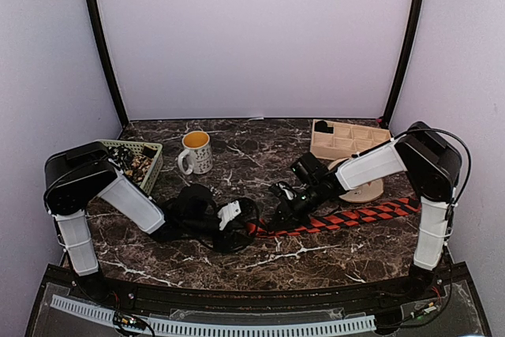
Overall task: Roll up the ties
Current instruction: Roll the tie at the center of the board.
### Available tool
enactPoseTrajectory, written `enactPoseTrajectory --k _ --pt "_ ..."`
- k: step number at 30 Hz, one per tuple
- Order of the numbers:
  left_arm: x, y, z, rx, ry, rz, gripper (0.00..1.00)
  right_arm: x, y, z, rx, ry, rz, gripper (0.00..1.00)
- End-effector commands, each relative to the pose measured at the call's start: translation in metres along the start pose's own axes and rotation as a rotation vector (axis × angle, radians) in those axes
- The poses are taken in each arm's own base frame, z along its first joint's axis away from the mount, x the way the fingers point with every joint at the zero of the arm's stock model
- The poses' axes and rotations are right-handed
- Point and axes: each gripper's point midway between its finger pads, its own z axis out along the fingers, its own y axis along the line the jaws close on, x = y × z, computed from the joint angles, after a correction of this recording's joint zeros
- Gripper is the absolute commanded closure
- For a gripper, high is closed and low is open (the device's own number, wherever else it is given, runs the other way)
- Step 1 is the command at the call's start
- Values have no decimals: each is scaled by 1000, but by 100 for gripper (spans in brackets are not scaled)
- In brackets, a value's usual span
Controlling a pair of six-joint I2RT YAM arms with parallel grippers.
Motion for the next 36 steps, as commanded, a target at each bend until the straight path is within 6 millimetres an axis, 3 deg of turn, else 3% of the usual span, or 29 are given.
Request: enactPoseTrajectory --k 1,8,15,19,25,36 --pt "-22 -1 -1 26 -67 -28 48 21 -47 9 164 31 53 100" --pt "-49 -5 8 63 -113 17 61 25 -51 10 170 42 53 100" --pt "-64 -9 29 90 -120 31 61 26 -51 11 165 45 49 100" --pt "-46 -6 44 92 -83 -7 54 25 -50 10 163 43 46 100" --pt "-16 -4 53 76 -13 -23 56 25 -49 11 160 42 45 100" --pt "42 -9 38 47 174 -45 79 24 -45 -3 164 18 32 98"
